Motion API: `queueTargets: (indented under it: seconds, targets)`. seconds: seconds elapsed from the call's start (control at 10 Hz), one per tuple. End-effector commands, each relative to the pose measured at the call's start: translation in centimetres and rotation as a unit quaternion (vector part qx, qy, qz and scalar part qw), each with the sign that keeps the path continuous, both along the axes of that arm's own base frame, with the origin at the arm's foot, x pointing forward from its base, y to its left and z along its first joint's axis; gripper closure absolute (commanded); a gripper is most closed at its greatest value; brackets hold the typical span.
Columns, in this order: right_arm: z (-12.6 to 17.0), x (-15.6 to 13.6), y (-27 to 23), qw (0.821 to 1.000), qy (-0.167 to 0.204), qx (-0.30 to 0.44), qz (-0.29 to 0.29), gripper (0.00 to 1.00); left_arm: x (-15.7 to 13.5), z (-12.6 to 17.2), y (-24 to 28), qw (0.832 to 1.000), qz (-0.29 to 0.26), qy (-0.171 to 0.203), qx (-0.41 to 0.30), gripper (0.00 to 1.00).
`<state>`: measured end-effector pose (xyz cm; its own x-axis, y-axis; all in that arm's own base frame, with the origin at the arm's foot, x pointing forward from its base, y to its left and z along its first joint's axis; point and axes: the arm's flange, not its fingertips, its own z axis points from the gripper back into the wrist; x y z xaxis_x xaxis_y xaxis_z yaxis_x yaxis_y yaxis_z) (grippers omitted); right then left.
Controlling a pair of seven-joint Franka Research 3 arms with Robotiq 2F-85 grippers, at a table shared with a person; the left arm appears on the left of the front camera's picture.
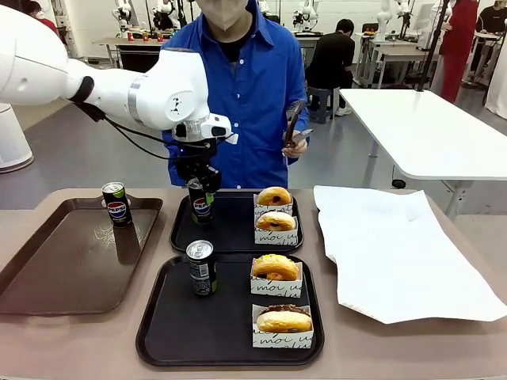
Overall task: Set up donuts and drinks on trays.
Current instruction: Pick up one Pepsi coke from the Handle tray and place it on the Flat Tray without a Pepsi coke.
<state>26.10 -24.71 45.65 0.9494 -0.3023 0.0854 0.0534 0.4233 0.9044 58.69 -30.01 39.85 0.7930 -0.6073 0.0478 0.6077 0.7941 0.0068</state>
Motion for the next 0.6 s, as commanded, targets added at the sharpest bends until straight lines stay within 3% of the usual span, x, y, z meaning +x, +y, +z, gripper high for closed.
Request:
queueTargets:
  seconds: [0.0, 0.3, 0.4, 0.5]
  targets:
    - [0.0, -0.2, -0.1, 1.000, -0.004, 0.000, 0.006, 0.00, 1.1, 0.1, -0.2, 1.000, 0.000, 0.000, 0.000, 0.41]
    - [0.0, -0.2, -0.1, 1.000, -0.004, 0.000, 0.006, 0.00, 1.2, -1.3, -0.2, 1.000, -0.008, 0.011, 0.001, 0.37]
    - [0.0, -0.2, -0.1, 1.000, -0.004, 0.000, 0.006, 0.00, 1.0, -1.1, -0.1, 1.000, -0.016, 0.009, -0.002, 0.00]
    - [0.0, -0.2, -0.1, 1.000, -0.004, 0.000, 0.006, 0.00, 0.9, -0.9, -0.1, 1.000, -0.015, 0.008, -0.002, 0.00]
